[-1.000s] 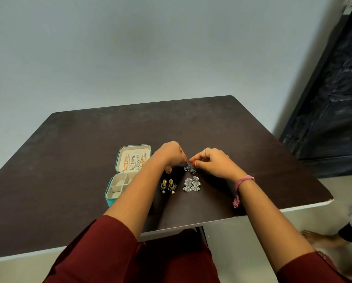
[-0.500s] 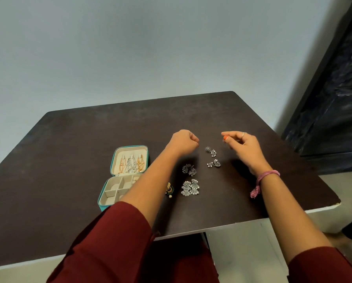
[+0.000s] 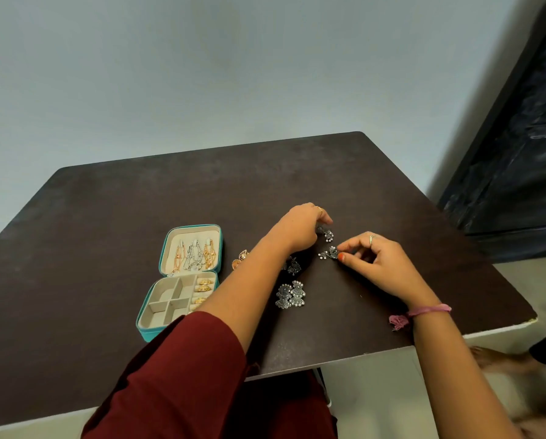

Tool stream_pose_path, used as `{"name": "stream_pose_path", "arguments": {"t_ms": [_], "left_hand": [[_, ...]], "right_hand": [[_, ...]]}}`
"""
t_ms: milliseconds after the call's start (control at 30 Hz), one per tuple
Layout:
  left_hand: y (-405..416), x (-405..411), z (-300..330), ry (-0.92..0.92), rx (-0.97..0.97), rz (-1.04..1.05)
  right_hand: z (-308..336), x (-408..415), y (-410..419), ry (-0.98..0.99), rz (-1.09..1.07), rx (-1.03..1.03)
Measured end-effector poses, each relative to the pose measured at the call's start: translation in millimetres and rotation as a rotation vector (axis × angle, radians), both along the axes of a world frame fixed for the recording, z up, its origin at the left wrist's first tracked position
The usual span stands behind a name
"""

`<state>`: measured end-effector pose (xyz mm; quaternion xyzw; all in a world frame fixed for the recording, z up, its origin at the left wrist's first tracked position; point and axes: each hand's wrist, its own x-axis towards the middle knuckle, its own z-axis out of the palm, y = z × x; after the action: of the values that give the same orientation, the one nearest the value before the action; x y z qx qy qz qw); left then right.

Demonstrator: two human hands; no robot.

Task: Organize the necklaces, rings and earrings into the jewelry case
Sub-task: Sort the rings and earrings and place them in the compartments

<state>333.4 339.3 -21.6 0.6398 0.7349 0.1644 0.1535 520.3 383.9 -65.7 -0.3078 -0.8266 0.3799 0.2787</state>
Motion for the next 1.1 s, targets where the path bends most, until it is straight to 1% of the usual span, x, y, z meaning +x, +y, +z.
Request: {"name": "stream_pose_path", "arguments": {"t_ms": [133, 233, 333, 500, 600, 667, 700, 867, 1100], "left_hand": [[-2, -1, -1, -0.044, -0.008, 0.004], [-1, -3, -5, -0.125, 0.003, 0.034], [-1, -6, -8, -0.205, 0.018, 0.056], [-1, -13, -11, -0.190, 0.011, 0.092], [0, -12, -14, -0.203, 0.016, 0.126], [1, -10, -16, -0.222, 0.028, 0.151], [1, -10, -16, -0.237, 0.035, 0.163], [-2, -7, -12, -0.279, 0.071, 0.186], [-18, -7, 9, -0.399, 0.255, 0.234]], "right_hand": [[-2, -1, -2, -0.062, 0.006, 0.096], [-3, -4, -2, -0.099, 0.011, 0.157], [-4, -4, -2, -0.075, 0.009, 0.164], [2, 0, -6, 0.153, -0.072, -0.031], [2, 1, -6, 0.283, -0.114, -0.205], [1, 1, -4, 0.320, -0.141, -0.280], [1, 2, -3, 0.320, -0.152, -0.280], [2, 4, -2, 0.285, -0.162, -0.143], [14, 2, -11, 0.266, -0.169, -0.099]]}}
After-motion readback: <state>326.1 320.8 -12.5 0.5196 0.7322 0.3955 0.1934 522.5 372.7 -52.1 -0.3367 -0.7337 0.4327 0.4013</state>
